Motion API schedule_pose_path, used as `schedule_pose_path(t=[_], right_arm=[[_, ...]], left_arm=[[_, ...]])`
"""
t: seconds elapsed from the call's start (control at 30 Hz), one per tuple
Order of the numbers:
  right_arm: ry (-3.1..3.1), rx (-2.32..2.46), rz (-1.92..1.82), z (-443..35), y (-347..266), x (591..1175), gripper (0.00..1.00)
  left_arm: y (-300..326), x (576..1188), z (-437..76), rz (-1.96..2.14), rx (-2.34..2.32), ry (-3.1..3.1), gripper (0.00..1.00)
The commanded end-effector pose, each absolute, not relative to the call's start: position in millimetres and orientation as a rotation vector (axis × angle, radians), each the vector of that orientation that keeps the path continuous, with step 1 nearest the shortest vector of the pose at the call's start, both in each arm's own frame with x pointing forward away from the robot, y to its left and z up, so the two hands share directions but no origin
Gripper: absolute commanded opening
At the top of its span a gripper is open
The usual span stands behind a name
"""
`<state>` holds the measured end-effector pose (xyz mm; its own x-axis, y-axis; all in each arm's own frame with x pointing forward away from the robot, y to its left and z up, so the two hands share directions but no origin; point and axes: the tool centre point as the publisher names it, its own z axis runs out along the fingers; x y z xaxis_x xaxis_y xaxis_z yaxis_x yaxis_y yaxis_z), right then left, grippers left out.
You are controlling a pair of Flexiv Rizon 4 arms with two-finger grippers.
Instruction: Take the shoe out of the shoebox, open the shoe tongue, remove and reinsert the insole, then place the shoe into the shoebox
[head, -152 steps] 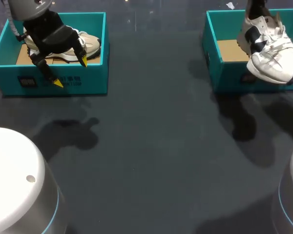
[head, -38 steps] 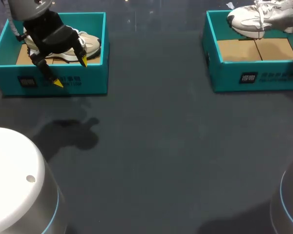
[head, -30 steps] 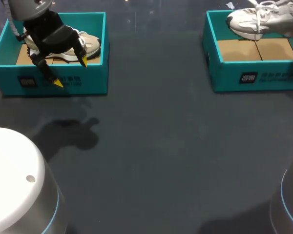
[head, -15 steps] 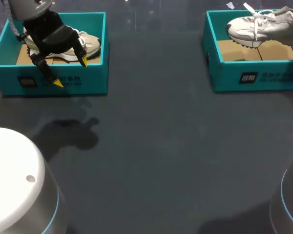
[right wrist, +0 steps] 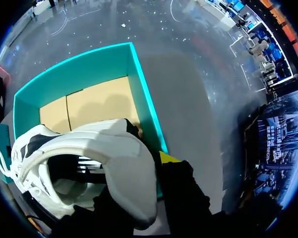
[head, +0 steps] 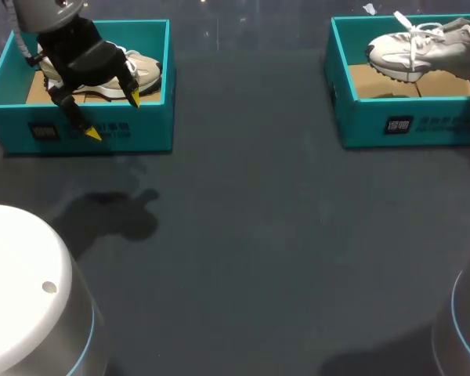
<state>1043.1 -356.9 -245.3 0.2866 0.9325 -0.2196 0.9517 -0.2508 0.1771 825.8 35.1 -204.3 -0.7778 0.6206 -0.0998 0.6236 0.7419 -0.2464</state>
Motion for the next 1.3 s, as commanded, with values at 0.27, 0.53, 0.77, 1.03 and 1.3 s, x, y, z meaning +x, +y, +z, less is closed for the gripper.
schedule_pose_path(t=[0.27, 0.53, 0.77, 1.03, 1.3], right_arm=[[1.715, 2.225, -0.114, -270.0, -345.3, 1028.2, 0.00], [1.687, 2.194, -0.153, -276.1, -340.7, 1024.4, 0.00], [1.687, 2.194, -0.153, -276.1, -340.7, 1024.4, 0.00], [1.683, 2.204, -0.150, -288.0, -346.3, 1029.5, 0.00], [1.672, 2.205, -0.178, -299.5, -341.7, 1024.6, 0.00]], left_arm=[[35.6, 826.0, -204.4, -0.416, 1.044, 2.922, 1.00], [35.6, 826.0, -204.4, -0.416, 1.044, 2.922, 1.00], [35.6, 826.0, -204.4, -0.416, 1.044, 2.922, 1.00], [35.6, 826.0, -204.4, -0.416, 1.044, 2.922, 1.00], [35.6, 826.0, -204.4, -0.416, 1.044, 2.922, 1.00]])
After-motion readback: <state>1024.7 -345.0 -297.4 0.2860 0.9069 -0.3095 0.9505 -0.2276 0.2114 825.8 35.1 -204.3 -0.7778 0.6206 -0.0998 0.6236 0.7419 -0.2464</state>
